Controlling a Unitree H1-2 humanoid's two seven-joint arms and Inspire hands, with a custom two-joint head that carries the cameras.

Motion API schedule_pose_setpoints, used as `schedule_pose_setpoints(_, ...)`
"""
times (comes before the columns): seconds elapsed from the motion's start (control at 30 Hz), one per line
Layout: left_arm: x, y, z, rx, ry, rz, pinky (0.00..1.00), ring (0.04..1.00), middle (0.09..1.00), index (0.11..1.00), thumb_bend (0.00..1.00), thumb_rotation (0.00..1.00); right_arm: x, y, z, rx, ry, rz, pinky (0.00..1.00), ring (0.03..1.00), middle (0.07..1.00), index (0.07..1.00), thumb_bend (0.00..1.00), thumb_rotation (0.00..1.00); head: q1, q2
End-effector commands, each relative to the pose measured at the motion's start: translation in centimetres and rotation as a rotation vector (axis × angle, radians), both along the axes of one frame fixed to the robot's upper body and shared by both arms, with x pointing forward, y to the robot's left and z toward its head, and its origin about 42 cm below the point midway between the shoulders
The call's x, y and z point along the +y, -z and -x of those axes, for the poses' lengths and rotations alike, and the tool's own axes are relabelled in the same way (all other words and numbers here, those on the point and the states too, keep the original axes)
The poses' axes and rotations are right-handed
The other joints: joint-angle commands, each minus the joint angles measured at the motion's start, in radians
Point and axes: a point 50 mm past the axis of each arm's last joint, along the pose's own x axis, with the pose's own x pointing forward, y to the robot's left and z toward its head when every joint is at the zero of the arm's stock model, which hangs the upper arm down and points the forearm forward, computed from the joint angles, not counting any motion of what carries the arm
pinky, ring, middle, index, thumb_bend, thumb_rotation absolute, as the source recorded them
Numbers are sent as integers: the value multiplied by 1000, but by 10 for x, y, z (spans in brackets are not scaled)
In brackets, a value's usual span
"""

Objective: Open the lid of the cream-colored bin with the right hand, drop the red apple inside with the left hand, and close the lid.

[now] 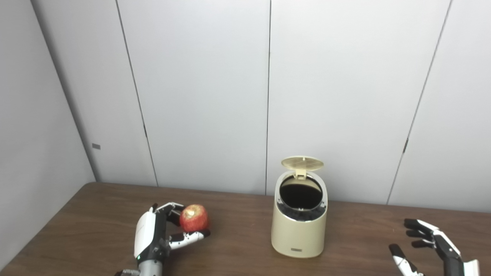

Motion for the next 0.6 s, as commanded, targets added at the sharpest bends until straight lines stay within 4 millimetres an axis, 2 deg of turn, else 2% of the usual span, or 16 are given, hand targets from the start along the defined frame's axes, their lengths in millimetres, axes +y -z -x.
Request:
schedule_pose_setpoints(0.0,-16,-29,-5,-98,35,17,1000,653,457,503,520,0,-16,31,16,91,28,53,503,618,667,663,283,284,-4,-1)
schedule_pose_setpoints(0.07,-27,-43,-1,-146,64,32,1000,714,460,503,522,0,-15,32,15,94,28,53,494,612,667,666,287,265,-11,-3)
schedule_pose_setpoints(0.13,-38,-57,3,-192,91,47,1000,745,462,500,523,0,-14,33,14,89,24,51,477,602,661,666,290,193,-16,-4)
schedule_pose_setpoints(0.2,-48,-68,6,-221,116,68,1000,755,463,499,523,0,-12,34,13,87,21,57,465,594,657,666,288,172,-20,-6)
schedule_pose_setpoints(0.23,-53,-75,9,-242,135,77,1000,773,463,498,523,0,-12,34,12,87,23,63,434,569,640,667,283,111,-22,-8)
schedule_pose_setpoints(0.3,-62,-85,12,-275,164,86,1000,781,465,496,524,0,-11,35,11,88,26,68,410,549,628,667,278,94,-23,-9)
schedule_pose_setpoints(0.37,-70,-94,14,-301,190,95,1000,795,474,486,524,0,-9,36,10,91,25,58,425,565,638,666,286,19,-24,-11)
schedule_pose_setpoints(0.5,-84,-106,16,-345,226,87,1000,801,489,471,524,0,-8,37,9,90,26,58,437,578,644,664,291,0,-30,-15)
schedule_pose_setpoints(0.57,-93,-112,16,-369,245,84,1000,796,477,483,524,0,-7,38,8,85,26,57,387,532,612,666,296,0,-32,-15)
